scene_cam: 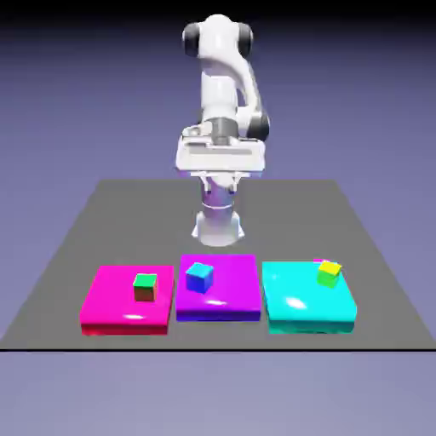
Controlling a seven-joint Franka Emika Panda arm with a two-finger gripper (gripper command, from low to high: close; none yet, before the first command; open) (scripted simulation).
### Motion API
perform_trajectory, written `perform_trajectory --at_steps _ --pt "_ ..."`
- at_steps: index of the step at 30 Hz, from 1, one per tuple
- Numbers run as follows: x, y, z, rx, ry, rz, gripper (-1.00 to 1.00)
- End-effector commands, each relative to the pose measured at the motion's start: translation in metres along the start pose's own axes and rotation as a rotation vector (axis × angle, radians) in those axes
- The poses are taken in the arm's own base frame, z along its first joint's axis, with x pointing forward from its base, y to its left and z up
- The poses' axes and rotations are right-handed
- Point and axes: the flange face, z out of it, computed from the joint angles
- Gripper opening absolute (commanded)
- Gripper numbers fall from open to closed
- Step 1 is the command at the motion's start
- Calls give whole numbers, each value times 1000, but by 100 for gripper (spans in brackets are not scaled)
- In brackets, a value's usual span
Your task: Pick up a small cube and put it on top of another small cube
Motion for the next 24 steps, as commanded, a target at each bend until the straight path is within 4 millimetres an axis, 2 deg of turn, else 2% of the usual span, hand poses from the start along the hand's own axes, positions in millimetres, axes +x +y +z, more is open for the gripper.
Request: perform_trajectory --at_steps 1,7,13,19,24 --pt "-10 -7 7 3 -30 -74 0" --pt "-77 -43 42 43 -194 -530 0" --pt "-154 -69 65 113 -337 -1002 0" --pt "-236 -83 78 207 -457 -1487 0" --pt "-304 -83 80 303 -540 -1898 0"
